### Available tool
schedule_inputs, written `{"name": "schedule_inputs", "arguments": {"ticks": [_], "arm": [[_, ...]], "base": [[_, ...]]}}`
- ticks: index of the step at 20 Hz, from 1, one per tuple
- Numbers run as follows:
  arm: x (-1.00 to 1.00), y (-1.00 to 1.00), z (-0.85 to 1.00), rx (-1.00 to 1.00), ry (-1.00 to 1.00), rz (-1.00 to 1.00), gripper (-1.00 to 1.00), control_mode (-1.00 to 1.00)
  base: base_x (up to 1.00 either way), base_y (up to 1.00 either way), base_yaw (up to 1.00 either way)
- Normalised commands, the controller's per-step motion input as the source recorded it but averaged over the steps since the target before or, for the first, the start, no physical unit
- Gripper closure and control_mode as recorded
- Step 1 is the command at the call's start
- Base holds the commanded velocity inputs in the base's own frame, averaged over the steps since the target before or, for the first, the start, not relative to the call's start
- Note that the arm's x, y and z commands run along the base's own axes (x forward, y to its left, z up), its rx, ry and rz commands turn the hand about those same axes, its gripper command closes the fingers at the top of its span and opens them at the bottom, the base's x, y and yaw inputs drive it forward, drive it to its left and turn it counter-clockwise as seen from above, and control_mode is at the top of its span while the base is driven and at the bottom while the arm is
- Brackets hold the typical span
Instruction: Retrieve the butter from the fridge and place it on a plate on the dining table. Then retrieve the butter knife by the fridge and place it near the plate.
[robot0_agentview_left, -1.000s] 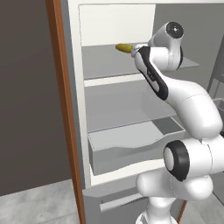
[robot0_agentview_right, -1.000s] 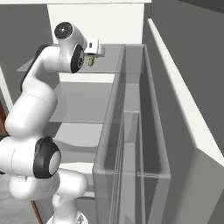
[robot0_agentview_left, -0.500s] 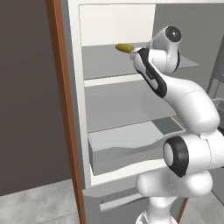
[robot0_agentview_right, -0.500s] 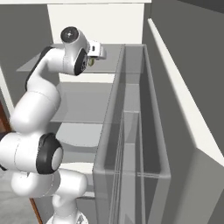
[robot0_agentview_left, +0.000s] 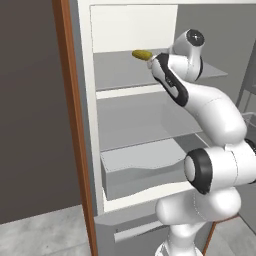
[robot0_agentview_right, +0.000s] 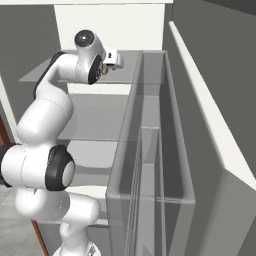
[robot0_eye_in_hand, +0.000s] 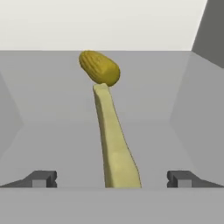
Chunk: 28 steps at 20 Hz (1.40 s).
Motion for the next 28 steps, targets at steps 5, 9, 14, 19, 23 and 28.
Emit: {"name": "schedule_inputs", "arguments": {"ticks": [5,9,14,19,23,28], "arm": [[0.12,0.04,-0.01,0.0,0.09,0.0,-1.0,-1.0],[0.08,0.14,-0.1,0.0,0.05,0.0,1.0,-1.0],[0.02,0.2,-0.06,0.0,0.01,0.0,1.0,-1.0],[0.01,0.1,0.0,0.0,0.0,0.0,1.0,-1.0],[0.0,0.0,-0.02,0.0,0.0,-0.03,1.0,-1.0],[-0.2,0.0,0.0,0.0,-0.04,-0.14,1.0,-1.0]], "base": [[0.0,0.0,0.0],[0.0,0.0,0.0],[0.0,0.0,0.0],[0.0,0.0,0.0],[0.0,0.0,0.0],[0.0,0.0,0.0]]}}
